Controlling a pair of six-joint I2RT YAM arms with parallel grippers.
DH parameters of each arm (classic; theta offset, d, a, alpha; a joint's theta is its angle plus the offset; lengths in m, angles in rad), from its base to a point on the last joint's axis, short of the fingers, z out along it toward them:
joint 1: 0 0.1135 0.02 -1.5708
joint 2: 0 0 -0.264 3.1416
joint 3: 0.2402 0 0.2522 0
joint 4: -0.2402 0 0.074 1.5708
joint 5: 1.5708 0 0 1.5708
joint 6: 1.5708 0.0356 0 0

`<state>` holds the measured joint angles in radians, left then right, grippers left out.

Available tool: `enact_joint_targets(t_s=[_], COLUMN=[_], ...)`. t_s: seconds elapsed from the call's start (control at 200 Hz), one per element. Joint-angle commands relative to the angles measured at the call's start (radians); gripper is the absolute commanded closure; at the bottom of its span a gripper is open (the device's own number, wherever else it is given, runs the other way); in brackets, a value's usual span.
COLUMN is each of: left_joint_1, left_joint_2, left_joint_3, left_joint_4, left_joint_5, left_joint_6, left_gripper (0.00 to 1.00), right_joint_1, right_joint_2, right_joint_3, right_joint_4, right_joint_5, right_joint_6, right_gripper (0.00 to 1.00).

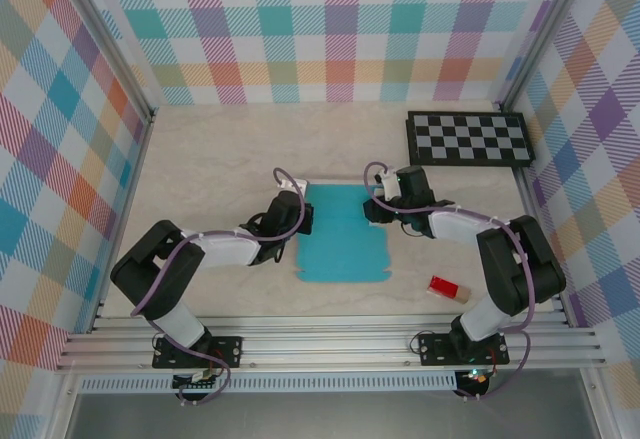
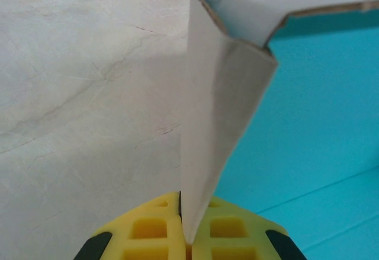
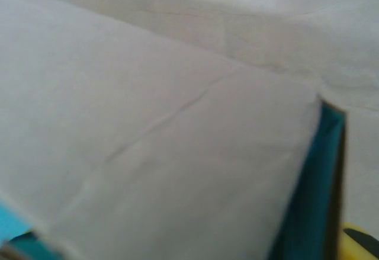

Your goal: Fold the paper box

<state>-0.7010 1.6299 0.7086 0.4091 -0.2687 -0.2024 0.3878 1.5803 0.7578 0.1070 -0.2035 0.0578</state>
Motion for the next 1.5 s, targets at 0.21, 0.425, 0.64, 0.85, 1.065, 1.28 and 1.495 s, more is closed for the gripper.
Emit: enact_joint_targets(t_s=[0.21, 0.425, 0.64, 0.85, 1.065, 1.28, 1.495], left_joint_1=[0.031, 0.061, 0.066, 0.094, 0.115, 0.118, 0.139], left_joint_2=[0.018, 0.021, 0.007, -0.032, -0.054, -0.105, -0.161], left_joint_3=[0.056, 0.068, 0.056, 0.047, 0.062, 0.075, 0.108], left_joint_4=[0.020, -0.015, -0.012, -0.026, -0.044, -0.090, -0.197], left_joint_5=[0.151, 0.190, 0.197, 0.203, 0.194, 0.167, 0.188], left_joint_6=[-0.008, 0.004, 0.015, 0.028, 0.018, 0.025, 0.014], left_gripper=[1.00, 1.00, 1.00, 1.00, 1.00, 1.00, 1.00], right_joint_1=[-0.064, -0.088, -0.107, -0.110, -0.110, -0.113, -0.166], right_joint_2=[-0.041, -0.102, -0.142, -0.317, -0.409, -0.586, -0.552], right_joint_3=[-0.053, -0.068, -0.056, 0.000, 0.073, 0.046, 0.040], right_joint_4=[-0.019, -0.034, -0.050, -0.237, -0.362, -0.296, -0.270], right_joint_5=[-0.337, -0.442, -0.396, -0.159, -0.041, 0.211, -0.101], right_joint_6=[-0.011, -0.045, -0.015, -0.079, -0.106, -0.030, 0.111], right_gripper=[0.43, 0.21, 0.00, 0.00, 0.00, 0.00, 0.22])
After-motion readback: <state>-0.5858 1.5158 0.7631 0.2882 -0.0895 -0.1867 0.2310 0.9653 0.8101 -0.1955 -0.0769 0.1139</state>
